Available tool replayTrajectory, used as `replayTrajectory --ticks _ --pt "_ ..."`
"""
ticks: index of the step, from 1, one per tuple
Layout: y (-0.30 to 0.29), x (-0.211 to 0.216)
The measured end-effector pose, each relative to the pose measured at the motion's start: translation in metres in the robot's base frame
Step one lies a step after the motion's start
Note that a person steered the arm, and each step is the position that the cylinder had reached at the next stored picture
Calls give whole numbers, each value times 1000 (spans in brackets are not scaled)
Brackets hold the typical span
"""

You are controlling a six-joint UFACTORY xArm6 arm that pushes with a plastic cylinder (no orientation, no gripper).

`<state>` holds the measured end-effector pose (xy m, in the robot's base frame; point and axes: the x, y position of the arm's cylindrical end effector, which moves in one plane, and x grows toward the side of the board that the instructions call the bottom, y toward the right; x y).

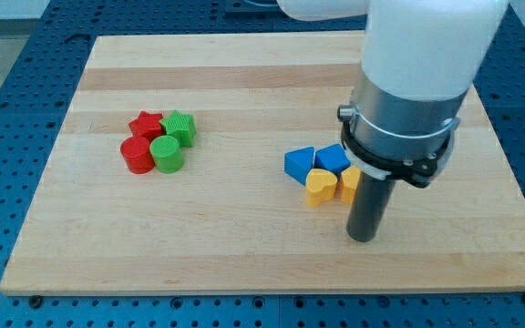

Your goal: Move the blue cube along with the blue triangle slightly left

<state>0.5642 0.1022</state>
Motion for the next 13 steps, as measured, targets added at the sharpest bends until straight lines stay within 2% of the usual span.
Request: replayTrajectory --ticks 2,4,6,11,13 --pt "105 -6" --pt "138 -62" --pt "116 -87" --pt "-27 -89" --pt "-36 -89"
